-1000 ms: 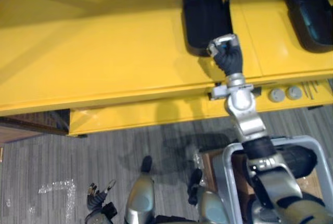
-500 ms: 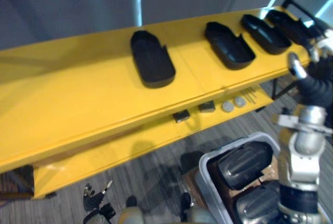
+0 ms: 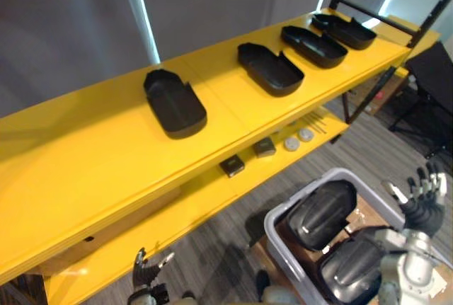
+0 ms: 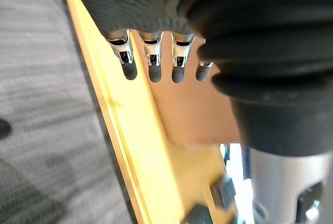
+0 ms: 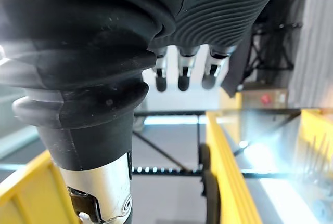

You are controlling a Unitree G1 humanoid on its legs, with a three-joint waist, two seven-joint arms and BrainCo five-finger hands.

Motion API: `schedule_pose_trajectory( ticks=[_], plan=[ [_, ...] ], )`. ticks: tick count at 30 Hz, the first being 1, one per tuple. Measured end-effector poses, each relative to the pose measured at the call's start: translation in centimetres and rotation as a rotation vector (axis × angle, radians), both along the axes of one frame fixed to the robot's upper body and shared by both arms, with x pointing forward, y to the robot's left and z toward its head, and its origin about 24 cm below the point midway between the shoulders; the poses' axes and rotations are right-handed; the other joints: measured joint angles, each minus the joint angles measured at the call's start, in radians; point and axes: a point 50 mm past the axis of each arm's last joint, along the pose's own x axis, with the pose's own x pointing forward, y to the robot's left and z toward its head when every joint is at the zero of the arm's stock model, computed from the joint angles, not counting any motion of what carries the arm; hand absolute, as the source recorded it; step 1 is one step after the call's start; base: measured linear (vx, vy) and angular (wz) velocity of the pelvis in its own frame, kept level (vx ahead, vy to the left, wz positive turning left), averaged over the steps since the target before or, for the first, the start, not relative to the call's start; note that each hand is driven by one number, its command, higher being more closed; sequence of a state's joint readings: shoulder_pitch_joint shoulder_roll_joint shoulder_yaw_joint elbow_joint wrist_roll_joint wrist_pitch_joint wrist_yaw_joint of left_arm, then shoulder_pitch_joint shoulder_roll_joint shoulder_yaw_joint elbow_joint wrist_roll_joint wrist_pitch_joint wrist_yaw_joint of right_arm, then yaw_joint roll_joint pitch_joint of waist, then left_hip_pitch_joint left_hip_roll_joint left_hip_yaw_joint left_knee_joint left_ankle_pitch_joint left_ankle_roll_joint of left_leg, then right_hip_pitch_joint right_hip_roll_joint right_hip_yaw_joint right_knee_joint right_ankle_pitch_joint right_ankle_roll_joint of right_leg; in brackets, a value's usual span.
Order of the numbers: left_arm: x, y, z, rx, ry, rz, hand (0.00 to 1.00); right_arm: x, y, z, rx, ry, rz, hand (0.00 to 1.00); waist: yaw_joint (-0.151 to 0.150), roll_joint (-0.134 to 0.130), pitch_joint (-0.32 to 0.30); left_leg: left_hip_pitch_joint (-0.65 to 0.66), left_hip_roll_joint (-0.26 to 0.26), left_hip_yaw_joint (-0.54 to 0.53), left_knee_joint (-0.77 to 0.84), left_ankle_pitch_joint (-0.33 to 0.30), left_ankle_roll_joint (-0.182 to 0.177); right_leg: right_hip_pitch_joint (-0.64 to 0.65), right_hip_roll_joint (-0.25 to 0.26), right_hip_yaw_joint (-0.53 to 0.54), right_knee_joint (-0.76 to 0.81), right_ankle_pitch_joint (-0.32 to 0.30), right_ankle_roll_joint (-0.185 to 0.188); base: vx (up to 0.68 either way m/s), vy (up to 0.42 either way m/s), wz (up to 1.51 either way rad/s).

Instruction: Walk over and take plastic housings, then place them on the shelf

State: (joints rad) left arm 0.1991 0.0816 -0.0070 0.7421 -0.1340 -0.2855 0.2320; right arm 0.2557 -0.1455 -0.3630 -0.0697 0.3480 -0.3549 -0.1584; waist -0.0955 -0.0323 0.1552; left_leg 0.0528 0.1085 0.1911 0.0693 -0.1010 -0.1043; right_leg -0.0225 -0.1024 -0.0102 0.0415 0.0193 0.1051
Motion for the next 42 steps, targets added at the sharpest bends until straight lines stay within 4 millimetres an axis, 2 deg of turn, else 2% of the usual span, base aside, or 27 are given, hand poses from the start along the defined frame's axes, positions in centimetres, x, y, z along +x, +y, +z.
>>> schedule_pose_trajectory(
  ticks=[3, 6, 10, 13, 14, 15, 16, 17, 18, 19, 21, 22, 24, 25, 26, 28, 29, 31, 32, 34, 35, 36, 37, 38, 39, 40, 42],
  plan=[
    [1.7, -2.1, 1.0, 0.027, -0.049, -0.232, 0.00, 0.4, 0.8, -0.2, 0.007, 0.014, 0.000, 0.00, -0.001, 0.000, -0.001, 0.003, 0.003, 0.037, -0.006, 0.000, 0.000, -0.022, 0.003, 0.038, -0.007, 0.012, 0.005, -0.01, 0.015, -0.29],
    [2.6, -3.9, 1.2, 0.017, -0.053, -0.363, 0.00, 0.6, 1.3, -0.4, 0.001, 0.038, -0.021, 0.00, -0.005, 0.000, -0.001, 0.019, 0.006, 0.096, -0.005, -0.010, 0.000, -0.037, 0.013, 0.099, -0.021, 0.031, 0.007, 0.00, 0.026, -0.60],
    [3.3, -5.7, 1.5, 0.013, -0.057, -0.548, 0.00, -0.1, 1.0, -0.2, 0.007, 0.038, -0.057, 0.00, -0.066, 0.000, 0.001, 0.042, 0.022, 0.188, 0.035, -0.055, -0.007, -0.049, 0.036, 0.192, -0.038, 0.053, 0.009, 0.01, 0.024, -0.68],
    [4.2, -7.1, 2.0, 0.030, -0.074, -0.652, 0.00, -0.7, 0.9, -0.6, 0.004, 0.064, -0.039, 0.00, -0.091, 0.007, 0.011, 0.048, 0.048, 0.224, 0.142, -0.126, -0.008, -0.057, 0.071, 0.277, -0.034, 0.061, 0.010, 0.00, 0.037, -0.92],
    [4.4, -7.2, 2.2, 0.032, -0.087, -0.655, 0.00, -0.6, 1.1, -0.7, 0.003, 0.065, -0.027, 0.00, -0.090, 0.006, 0.015, 0.040, 0.049, 0.193, 0.178, -0.141, 0.013, -0.063, 0.080, 0.308, -0.029, 0.063, 0.011, -0.02, 0.028, -1.20],
    [4.9, -7.4, 2.5, 0.037, -0.103, -0.649, 0.00, -0.2, 1.4, -0.6, -0.003, 0.056, 0.012, 0.00, -0.083, 0.009, 0.020, 0.015, 0.048, 0.111, 0.245, -0.164, 0.043, -0.074, 0.094, 0.352, -0.022, 0.067, 0.007, -0.06, 0.084, -1.70],
    [5.2, -7.4, 2.8, 0.027, -0.105, -0.590, 0.00, 0.9, 2.1, 0.1, -0.039, 0.024, 0.109, 0.00, -0.083, 0.021, 0.041, -0.021, 0.033, -0.038, 0.362, -0.208, 0.078, -0.086, 0.123, 0.430, -0.003, 0.059, -0.003, -0.04, 0.074, -1.47],
    [5.2, -7.4, 2.8, 0.024, -0.106, -0.579, 0.00, 1.1, 2.2, 0.2, -0.044, 0.019, 0.123, 0.00, -0.082, 0.024, 0.045, -0.022, 0.029, -0.060, 0.377, -0.214, 0.079, -0.086, 0.126, 0.438, 0.000, 0.059, -0.004, -0.08, 0.154, -1.45],
    [5.2, -7.5, 2.9, 0.004, -0.105, -0.540, 0.00, 1.9, 2.6, 0.7, -0.058, -0.002, 0.171, 0.00, -0.078, 0.029, 0.059, -0.022, 0.011, -0.140, 0.414, -0.235, 0.080, -0.091, 0.137, 0.467, 0.006, 0.060, -0.007, -0.11, 0.207, -0.91],
    [5.0, -7.5, 2.8, -0.004, -0.099, -0.524, 0.00, 2.5, 2.8, 1.3, -0.065, -0.033, 0.193, 0.00, -0.073, 0.045, 0.059, -0.023, 0.003, -0.170, 0.413, -0.262, 0.077, -0.111, 0.144, 0.477, 0.010, 0.064, -0.011, -0.15, 0.248, -0.88],
    [5.0, -7.3, 2.8, 0.003, -0.100, -0.503, 0.00, 3.1, 2.8, 1.9, -0.075, -0.063, 0.201, 0.00, -0.071, 0.064, 0.065, -0.038, -0.004, -0.185, 0.373, -0.312, 0.067, -0.159, 0.146, 0.475, 0.026, 0.069, -0.006, -0.13, 0.167, -0.24],
    [5.2, -6.6, 2.8, 0.012, -0.105, -0.478, 0.00, 3.7, 3.2, 2.0, -0.066, -0.073, 0.213, 0.00, -0.058, 0.057, 0.079, -0.048, -0.019, -0.181, 0.354, -0.327, 0.049, -0.187, 0.133, 0.479, 0.038, 0.077, 0.005, -0.17, 0.134, 0.00],
    [5.1, -5.9, 2.8, 0.028, -0.102, -0.450, 0.00, 4.2, 3.9, 2.0, -0.060, -0.078, 0.244, 0.00, -0.037, 0.031, 0.115, -0.060, -0.043, -0.183, 0.357, -0.318, 0.058, -0.191, 0.108, 0.479, 0.032, 0.086, 0.000, -0.17, 0.101, 0.09],
    [4.4, -5.2, 2.5, 0.039, -0.090, -0.423, 0.00, 4.9, 4.7, 2.4, -0.059, -0.097, 0.277, 0.00, -0.024, 0.022, 0.123, -0.079, -0.051, -0.189, 0.357, -0.310, 0.061, -0.203, 0.091, 0.473, 0.029, 0.088, -0.003, -0.11, 0.050, 0.21],
    [4.1, -4.9, 2.4, 0.042, -0.083, -0.416, 0.00, 5.3, 5.0, 2.7, -0.061, -0.113, 0.290, 0.00, -0.023, 0.022, 0.125, -0.089, -0.057, -0.195, 0.358, -0.307, 0.061, -0.210, 0.084, 0.468, 0.029, 0.089, -0.004, -0.07, 0.044, 0.29],
    [4.1, -4.5, 2.4, 0.038, -0.095, -0.390, 0.00, 7.0, 5.7, 4.2, -0.076, -0.172, 0.322, 0.00, -0.021, 0.025, 0.134, -0.120, -0.075, -0.214, 0.360, -0.296, 0.060, -0.232, 0.067, 0.450, 0.031, 0.091, -0.007, 0.01, 0.016, 0.31],
    [4.5, -4.5, 2.8, 0.034, -0.132, -0.376, 0.00, 8.2, 5.8, 4.8, -0.090, -0.178, 0.323, 0.00, -0.012, 0.033, 0.139, -0.141, -0.079, -0.229, 0.371, -0.295, 0.058, -0.245, 0.065, 0.442, 0.031, 0.095, -0.005, 0.04, 0.007, 0.34],
    [5.9, -5.0, 3.9, 0.040, -0.219, -0.391, 0.00, 9.2, 5.8, 4.9, -0.072, -0.161, 0.291, 0.00, 0.009, 0.048, 0.167, -0.163, -0.072, -0.264, 0.423, -0.308, 0.044, -0.246, 0.073, 0.414, 0.047, 0.108, 0.014, 0.04, -0.007, 0.29],
    [6.8, -5.3, 4.9, 0.037, -0.280, -0.400, 0.00, 9.4, 6.1, 4.7, -0.052, -0.152, 0.276, 0.00, 0.027, 0.049, 0.198, -0.160, -0.061, -0.268, 0.460, -0.324, 0.041, -0.246, 0.093, 0.408, 0.076, 0.116, 0.028, 0.00, -0.017, -0.03],
    [7.5, -5.8, 5.9, 0.024, -0.334, -0.404, 0.00, 9.2, 6.5, 3.7, -0.002, -0.127, 0.253, 0.00, 0.033, 0.050, 0.228, -0.158, -0.042, -0.264, 0.520, -0.354, 0.043, -0.252, 0.130, 0.415, 0.126, 0.121, 0.036, -0.05, -0.003, -0.56],
    [7.6, -5.9, 6.4, 0.014, -0.361, -0.412, 0.00, 8.1, 6.9, 1.9, 0.054, -0.082, 0.232, 0.00, 0.036, 0.043, 0.247, -0.139, -0.023, -0.232, 0.571, -0.398, 0.058, -0.259, 0.171, 0.417, 0.175, 0.122, 0.035, -0.08, 0.023, -1.02],
    [7.4, -5.7, 6.4, 0.012, -0.361, -0.406, 0.00, 7.5, 7.0, 1.1, 0.072, -0.057, 0.229, 0.00, 0.041, 0.033, 0.253, -0.127, -0.024, -0.214, 0.579, -0.415, 0.070, -0.259, 0.175, 0.399, 0.190, 0.122, 0.035, -0.14, 0.048, -1.57],
    [7.0, -5.1, 6.4, 0.017, -0.354, -0.374, 0.00, 6.4, 7.3, -0.3, 0.083, -0.010, 0.246, 0.00, 0.053, 0.010, 0.267, -0.095, -0.029, -0.176, 0.589, -0.433, 0.087, -0.258, 0.174, 0.338, 0.184, 0.162, -0.011, -0.17, 0.048, -1.40],
    [6.9, -4.8, 6.3, 0.022, -0.344, -0.359, 0.00, 6.1, 7.3, -0.6, 0.080, 0.002, 0.261, 0.00, 0.056, 0.009, 0.272, -0.092, -0.020, -0.157, 0.584, -0.428, 0.095, -0.250, 0.177, 0.321, 0.139, 0.216, -0.051, -0.25, 0.036, -1.69],
    [6.7, -4.1, 6.0, 0.034, -0.317, -0.323, 0.00, 5.4, 7.2, -1.3, 0.074, 0.028, 0.280, 0.00, 0.059, 0.009, 0.280, -0.103, 0.006, -0.091, 0.584, -0.413, 0.109, -0.280, 0.174, 0.217, 0.222, 0.166, -0.093, -0.29, 0.039, -1.44],
    [6.3, -3.2, 5.5, 0.046, -0.277, -0.279, 0.00, 5.1, 7.2, -1.5, 0.072, 0.037, 0.288, 0.00, 0.057, 0.001, 0.282, -0.110, 0.018, -0.046, 0.582, -0.401, 0.113, -0.317, 0.165, 0.118, 0.399, 0.042, -0.106, -0.30, 0.054, -1.29],
    [5.4, -2.0, 4.7, 0.065, -0.216, -0.232, 0.00, 5.2, 7.4, -1.2, 0.060, 0.014, 0.307, 0.00, 0.066, 0.000, 0.282, -0.117, 0.029, 0.004, 0.568, -0.377, 0.118, -0.315, 0.121, 0.023, 0.542, -0.079, -0.105, -0.21, 0.051, -0.97]
  ],
)
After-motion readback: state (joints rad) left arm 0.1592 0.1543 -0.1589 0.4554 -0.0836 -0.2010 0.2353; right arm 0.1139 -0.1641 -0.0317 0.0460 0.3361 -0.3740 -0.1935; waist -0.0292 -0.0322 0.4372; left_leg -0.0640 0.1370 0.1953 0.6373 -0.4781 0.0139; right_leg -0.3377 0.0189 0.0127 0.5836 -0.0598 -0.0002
